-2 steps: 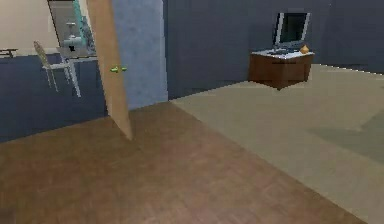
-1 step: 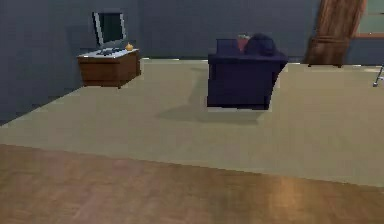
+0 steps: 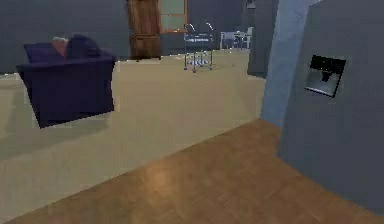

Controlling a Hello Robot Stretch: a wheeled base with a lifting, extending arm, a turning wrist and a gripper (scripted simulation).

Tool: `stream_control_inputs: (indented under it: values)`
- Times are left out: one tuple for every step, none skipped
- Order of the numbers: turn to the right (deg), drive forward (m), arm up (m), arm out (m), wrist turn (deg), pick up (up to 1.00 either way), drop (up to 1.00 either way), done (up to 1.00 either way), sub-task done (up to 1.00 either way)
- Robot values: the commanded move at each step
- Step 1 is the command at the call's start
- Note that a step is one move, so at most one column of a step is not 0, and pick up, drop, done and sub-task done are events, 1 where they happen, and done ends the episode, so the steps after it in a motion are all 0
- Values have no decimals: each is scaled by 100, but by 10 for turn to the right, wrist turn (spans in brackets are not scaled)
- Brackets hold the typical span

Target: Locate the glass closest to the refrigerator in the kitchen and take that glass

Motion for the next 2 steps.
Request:
stream_control_inputs:
  values:
    - [450,0,0,0,0,0,0,0,0]
    - [210,0,0,0,0,0,0,0,0]
